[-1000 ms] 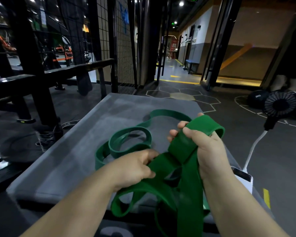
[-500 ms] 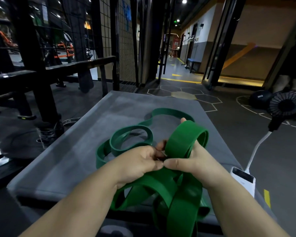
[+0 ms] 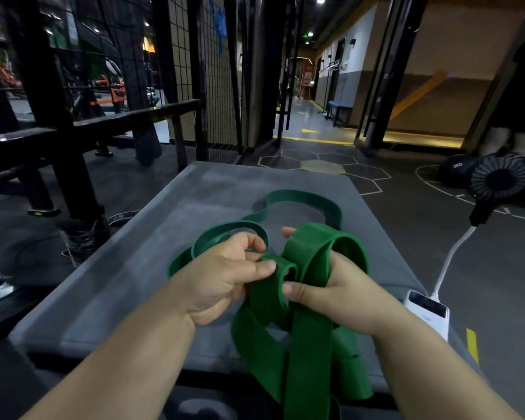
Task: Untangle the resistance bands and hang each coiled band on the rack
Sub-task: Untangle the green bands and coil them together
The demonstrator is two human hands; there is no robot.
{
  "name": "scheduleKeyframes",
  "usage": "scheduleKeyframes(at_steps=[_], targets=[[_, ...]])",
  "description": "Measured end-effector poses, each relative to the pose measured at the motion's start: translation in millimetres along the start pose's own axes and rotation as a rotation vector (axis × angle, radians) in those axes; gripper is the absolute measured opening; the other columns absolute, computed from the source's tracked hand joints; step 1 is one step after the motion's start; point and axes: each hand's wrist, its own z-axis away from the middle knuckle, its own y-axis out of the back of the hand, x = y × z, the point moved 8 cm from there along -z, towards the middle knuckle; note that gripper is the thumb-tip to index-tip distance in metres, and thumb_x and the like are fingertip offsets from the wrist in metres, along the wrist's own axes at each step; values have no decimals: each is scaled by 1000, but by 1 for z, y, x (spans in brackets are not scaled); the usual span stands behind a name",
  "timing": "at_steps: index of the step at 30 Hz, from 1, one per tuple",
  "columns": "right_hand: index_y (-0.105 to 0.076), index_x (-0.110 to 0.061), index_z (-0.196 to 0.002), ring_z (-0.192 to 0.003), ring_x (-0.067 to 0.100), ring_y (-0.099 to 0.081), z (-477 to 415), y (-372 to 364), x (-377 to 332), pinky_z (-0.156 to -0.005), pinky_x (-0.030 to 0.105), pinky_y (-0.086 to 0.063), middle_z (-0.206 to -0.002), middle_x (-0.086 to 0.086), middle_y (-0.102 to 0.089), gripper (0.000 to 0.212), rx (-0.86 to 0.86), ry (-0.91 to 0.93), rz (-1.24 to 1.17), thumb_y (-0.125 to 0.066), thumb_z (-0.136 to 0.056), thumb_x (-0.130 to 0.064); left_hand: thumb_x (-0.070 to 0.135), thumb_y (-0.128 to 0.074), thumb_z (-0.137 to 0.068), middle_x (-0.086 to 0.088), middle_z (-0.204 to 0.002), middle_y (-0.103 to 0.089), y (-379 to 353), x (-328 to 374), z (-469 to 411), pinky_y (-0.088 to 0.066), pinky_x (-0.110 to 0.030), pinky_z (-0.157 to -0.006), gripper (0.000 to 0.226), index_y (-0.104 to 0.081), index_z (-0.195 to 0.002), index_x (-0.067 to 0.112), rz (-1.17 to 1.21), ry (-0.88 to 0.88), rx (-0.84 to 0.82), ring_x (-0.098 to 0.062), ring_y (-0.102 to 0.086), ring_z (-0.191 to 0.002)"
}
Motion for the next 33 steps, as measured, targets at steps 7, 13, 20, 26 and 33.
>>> scheduleKeyframes(at_steps=[7,13,20,26,33], targets=[[-61,-31,-113,-106,24,-67,1,37,5,-93,43,-54,-103,-4,-71,36,329,17,-359,-73,-84,-12,49,-64,-82,0,-112,-66,1,-16,-5,-52,-32,-92,46,-50,-117,23,-556,-15,114,-11,-64,-102],[-62,-30,-113,-101,24,-70,3,54,6,-83,43,-58,-107,1,-72,35,446,38,-493,-73,-83,-16,21,-68,-86,8,-120,-69,-14,-44,-5,-48,-39,-102,42,-60,-126,30,-539,123,-109,-12,-64,-112],[-58,-41,-109,-106,15,-67,3,49,21,-98,37,-52,-105,-4,-73,40,307,-102,-206,-69,-89,-8,-3,-68,-76,-4,-88,-76,0,8,3,-56,-23,-69,22,-69,-95,10,-345,-106,27,-14,-71,-79],[-61,-41,-95,-89,-13,-63,10,17,-2,-78,7,-48,-90,-28,-68,44,-31,-49,86,-71,-83,0,22,-83,-70,-12,-82,-70,-22,41,23,-57,-29,-63,26,-74,-93,13,-96,-148,-229,-19,-68,-70],[-73,-23,-104,-103,17,-67,18,-20,-3,-87,30,-53,-107,0,-72,37,-279,-116,-377,-72,-72,-4,15,-58,-79,-14,-79,-70,-14,40,23,-57,-29,-61,18,-74,-85,10,-221,-104,-144,-20,-67,-66]])
